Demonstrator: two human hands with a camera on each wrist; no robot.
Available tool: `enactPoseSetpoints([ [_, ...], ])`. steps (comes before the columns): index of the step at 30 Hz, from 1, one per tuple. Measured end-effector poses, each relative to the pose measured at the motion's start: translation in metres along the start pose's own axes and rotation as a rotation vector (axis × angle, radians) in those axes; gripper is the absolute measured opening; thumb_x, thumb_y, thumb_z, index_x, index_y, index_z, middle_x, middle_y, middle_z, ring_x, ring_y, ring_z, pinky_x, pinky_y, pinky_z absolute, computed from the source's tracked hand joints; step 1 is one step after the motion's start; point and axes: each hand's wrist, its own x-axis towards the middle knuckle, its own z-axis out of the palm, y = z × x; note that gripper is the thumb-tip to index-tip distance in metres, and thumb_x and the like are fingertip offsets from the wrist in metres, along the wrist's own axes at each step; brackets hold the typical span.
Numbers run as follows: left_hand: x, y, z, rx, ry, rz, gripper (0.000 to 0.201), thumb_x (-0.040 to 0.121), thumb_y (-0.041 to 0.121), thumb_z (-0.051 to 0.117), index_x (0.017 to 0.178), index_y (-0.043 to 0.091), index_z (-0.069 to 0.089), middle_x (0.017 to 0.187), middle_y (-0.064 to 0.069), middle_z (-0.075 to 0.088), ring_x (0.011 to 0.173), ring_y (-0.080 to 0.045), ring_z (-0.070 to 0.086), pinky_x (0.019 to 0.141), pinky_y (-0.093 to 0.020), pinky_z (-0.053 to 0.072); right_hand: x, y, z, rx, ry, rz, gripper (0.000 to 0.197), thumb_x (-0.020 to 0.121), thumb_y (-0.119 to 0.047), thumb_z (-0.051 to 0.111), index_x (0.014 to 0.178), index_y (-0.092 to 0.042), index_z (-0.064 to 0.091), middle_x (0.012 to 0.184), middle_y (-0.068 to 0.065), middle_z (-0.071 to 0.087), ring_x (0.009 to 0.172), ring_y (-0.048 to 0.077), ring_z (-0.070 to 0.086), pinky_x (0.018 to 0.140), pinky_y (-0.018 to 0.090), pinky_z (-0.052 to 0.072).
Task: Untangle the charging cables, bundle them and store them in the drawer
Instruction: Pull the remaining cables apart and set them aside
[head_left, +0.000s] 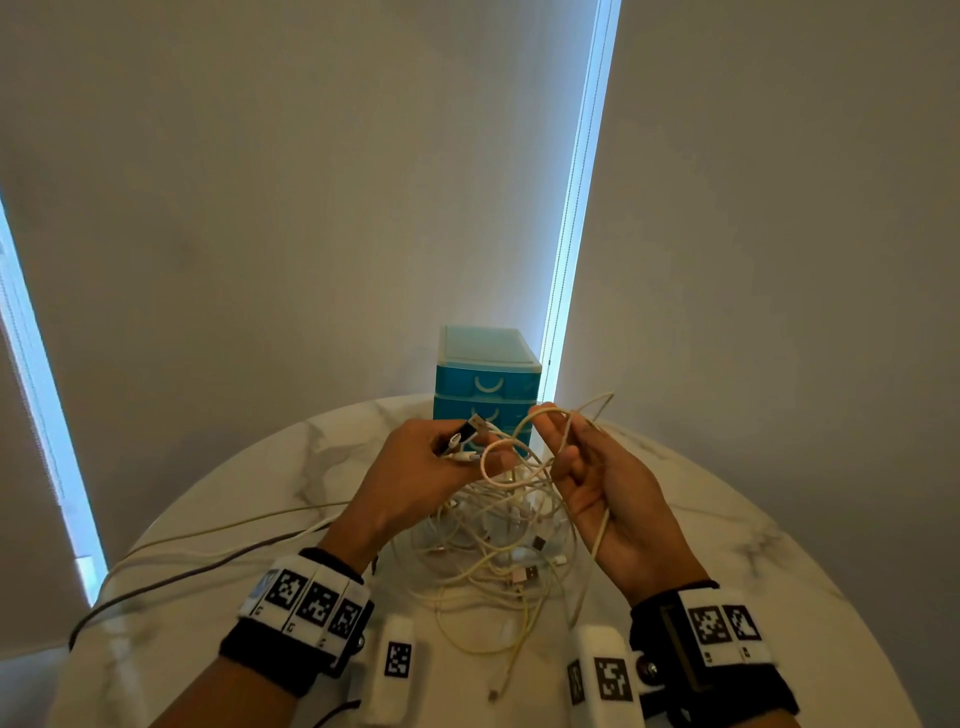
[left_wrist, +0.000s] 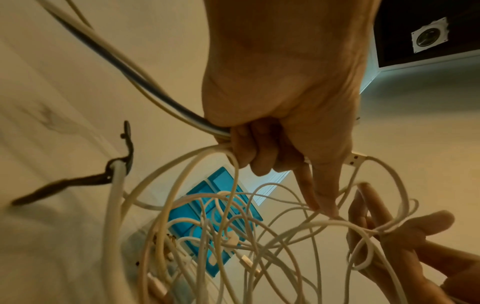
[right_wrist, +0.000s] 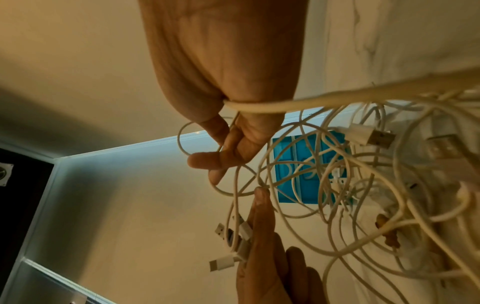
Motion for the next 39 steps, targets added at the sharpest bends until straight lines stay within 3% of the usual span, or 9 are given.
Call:
enactPoseSetpoints([
  [5, 0.0, -0.002, -0.002, 0.008, 0.061, 0.028, 0.013, 0.092, 0.043, 0.082, 0.1, 0.033, 0.084, 0.091, 0.011, 0.081, 0.087, -0.008, 0.076, 0.082, -0.03, 0.06, 0.002, -0.002, -0.004, -0.105, 0.027, -0.045, 0.034, 0.109, -0.016, 0.055, 0.135, 0.005, 0.062, 0.127, 0.019, 0.077, 0.116, 0.027, 0.077, 0.069, 0.022, 0.063],
  [12, 0.004, 0.002, 0.0, -0.054, 0.299, 0.058, 0.008, 0.1, 0.031, 0.074, 0.104, 0.025, 0.072, 0.09, 0.022, 0.075, 0.084, 0.003, 0.073, 0.07, -0.007, 0.051, 0.002, -0.01, -0.016, -0.632, 0.142, -0.116, 0.022, 0.102, -0.025, 0.068, 0.112, -0.007, 0.076, 0.106, 0.011, 0.083, 0.097, 0.023, 0.081, 0.073, 0.031, 0.054],
  [16, 0.005, 0.003, -0.003, -0.085, 0.337, 0.089, 0.013, 0.101, 0.034, 0.07, 0.111, 0.026, 0.069, 0.096, 0.014, 0.076, 0.089, -0.001, 0.074, 0.072, -0.009, 0.053, 0.002, -0.008, -0.017, -0.855, 0.089, -0.099, 0.025, 0.101, -0.035, 0.069, 0.108, -0.014, 0.08, 0.099, 0.005, 0.084, 0.101, 0.03, 0.079, 0.067, 0.029, 0.052],
  [19, 0.005, 0.002, -0.002, -0.054, 0.26, 0.08, 0.011, 0.1, 0.032, 0.072, 0.107, 0.024, 0.071, 0.095, 0.014, 0.077, 0.087, 0.0, 0.073, 0.072, -0.01, 0.052, 0.001, -0.008, -0.015, -0.929, 0.062, -0.191, 0.024, 0.101, -0.039, 0.072, 0.121, -0.029, 0.079, 0.099, -0.004, 0.083, 0.098, 0.025, 0.079, 0.064, 0.026, 0.055],
  [23, 0.006, -0.003, -0.002, 0.026, 0.169, 0.083, 0.007, 0.097, 0.03, 0.079, 0.101, 0.028, 0.074, 0.097, 0.013, 0.079, 0.093, -0.003, 0.074, 0.08, -0.017, 0.055, 0.006, -0.002, -0.017, -1.076, 0.018, -0.387, 0.042, 0.093, -0.043, 0.081, 0.133, -0.045, 0.071, 0.107, -0.014, 0.08, 0.098, 0.01, 0.077, 0.081, 0.026, 0.059],
  [27, 0.004, -0.005, -0.002, 0.11, 0.034, 0.08, 0.013, 0.094, 0.041, 0.081, 0.105, 0.034, 0.078, 0.106, 0.018, 0.079, 0.101, -0.003, 0.073, 0.092, -0.038, 0.062, 0.01, 0.005, -0.017, -1.085, -0.031, -0.416, 0.06, 0.084, -0.047, 0.087, 0.14, -0.037, 0.065, 0.103, -0.01, 0.081, 0.103, 0.01, 0.077, 0.096, 0.034, 0.058],
  [30, 0.004, -0.004, 0.003, 0.141, 0.014, 0.085, 0.023, 0.092, 0.045, 0.08, 0.113, 0.037, 0.078, 0.114, 0.022, 0.077, 0.108, 0.001, 0.07, 0.095, -0.038, 0.062, 0.008, 0.012, -0.012, -0.974, -0.025, -0.434, 0.049, 0.084, -0.033, 0.09, 0.127, -0.024, 0.069, 0.096, -0.001, 0.083, 0.092, 0.014, 0.08, 0.087, 0.039, 0.065],
  [34, 0.007, -0.009, 0.003, 0.119, -0.004, 0.06, 0.027, 0.09, 0.05, 0.081, 0.115, 0.038, 0.079, 0.119, 0.022, 0.076, 0.114, 0.0, 0.069, 0.097, -0.038, 0.061, 0.003, 0.016, -0.007, -0.919, 0.033, -0.519, 0.025, 0.091, -0.018, 0.086, 0.112, -0.015, 0.071, 0.088, 0.003, 0.082, 0.082, 0.016, 0.081, 0.074, 0.026, 0.064],
  [39, 0.005, -0.013, -0.002, 0.127, -0.031, -0.017, 0.022, 0.091, 0.05, 0.08, 0.111, 0.041, 0.082, 0.105, 0.022, 0.08, 0.1, 0.003, 0.072, 0.089, -0.026, 0.056, -0.002, 0.006, 0.001, -0.59, 0.125, -0.362, 0.023, 0.097, -0.014, 0.077, 0.118, -0.009, 0.068, 0.1, 0.011, 0.083, 0.095, 0.025, 0.082, 0.08, 0.031, 0.067],
])
